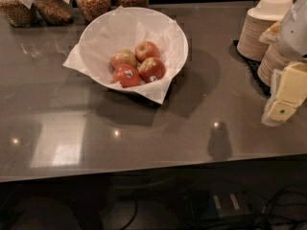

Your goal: Pick apple from white bowl

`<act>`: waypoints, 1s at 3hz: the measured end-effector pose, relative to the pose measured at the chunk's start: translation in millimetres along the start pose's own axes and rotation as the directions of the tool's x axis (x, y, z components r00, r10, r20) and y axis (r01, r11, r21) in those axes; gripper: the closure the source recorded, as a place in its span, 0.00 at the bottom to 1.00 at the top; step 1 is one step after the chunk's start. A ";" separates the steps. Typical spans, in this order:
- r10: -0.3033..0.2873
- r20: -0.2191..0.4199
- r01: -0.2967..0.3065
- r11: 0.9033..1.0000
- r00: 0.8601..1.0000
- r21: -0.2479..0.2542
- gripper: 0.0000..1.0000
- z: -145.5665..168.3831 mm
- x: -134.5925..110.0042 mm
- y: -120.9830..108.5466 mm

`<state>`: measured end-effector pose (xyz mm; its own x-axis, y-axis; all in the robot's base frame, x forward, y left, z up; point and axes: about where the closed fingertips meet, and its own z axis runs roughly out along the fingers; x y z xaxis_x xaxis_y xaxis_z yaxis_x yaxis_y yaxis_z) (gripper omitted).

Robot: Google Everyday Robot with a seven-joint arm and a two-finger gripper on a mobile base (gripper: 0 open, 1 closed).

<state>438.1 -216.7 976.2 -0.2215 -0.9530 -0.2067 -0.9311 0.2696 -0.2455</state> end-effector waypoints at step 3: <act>-0.013 0.153 0.011 1.000 0.988 0.015 0.00 11.5 -44.2 -11.0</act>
Offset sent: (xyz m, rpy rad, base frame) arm 0.0220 0.0410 0.0004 0.1346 -0.0443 0.0705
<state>461.5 -175.9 977.1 -0.1627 -0.9239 -0.3463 -0.9291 0.2616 -0.2614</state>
